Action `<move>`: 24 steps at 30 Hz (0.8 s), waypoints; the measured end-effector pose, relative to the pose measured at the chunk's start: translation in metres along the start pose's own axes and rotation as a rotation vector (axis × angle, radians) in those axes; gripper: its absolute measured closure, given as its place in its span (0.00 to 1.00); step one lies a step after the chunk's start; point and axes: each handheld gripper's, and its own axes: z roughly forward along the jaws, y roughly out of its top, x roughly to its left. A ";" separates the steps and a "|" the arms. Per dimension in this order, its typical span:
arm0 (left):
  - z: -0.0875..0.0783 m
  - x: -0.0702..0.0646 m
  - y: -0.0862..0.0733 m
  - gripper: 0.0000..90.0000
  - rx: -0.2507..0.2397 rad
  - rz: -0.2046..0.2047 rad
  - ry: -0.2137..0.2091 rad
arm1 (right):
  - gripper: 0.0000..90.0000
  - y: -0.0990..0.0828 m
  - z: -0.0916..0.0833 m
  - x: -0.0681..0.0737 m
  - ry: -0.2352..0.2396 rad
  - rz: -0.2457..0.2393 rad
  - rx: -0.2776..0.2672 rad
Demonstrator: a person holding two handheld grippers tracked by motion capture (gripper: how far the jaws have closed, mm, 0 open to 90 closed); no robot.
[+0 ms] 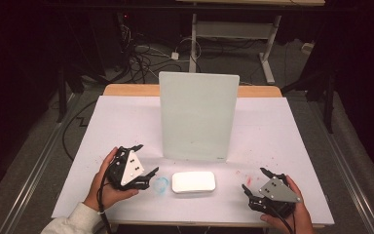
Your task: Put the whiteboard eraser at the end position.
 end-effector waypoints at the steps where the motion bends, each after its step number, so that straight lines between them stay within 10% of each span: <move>1: -0.002 0.001 -0.005 0.18 0.001 -0.008 0.011 | 0.27 0.000 0.000 -0.001 -0.002 0.001 -0.001; 11: -0.015 0.005 -0.050 0.19 0.073 -0.104 0.030 | 0.27 -0.001 -0.002 -0.004 -0.025 0.017 -0.006; 24: -0.017 0.007 -0.050 0.18 0.055 -0.130 0.046 | 0.27 0.000 -0.003 -0.004 -0.032 0.011 -0.014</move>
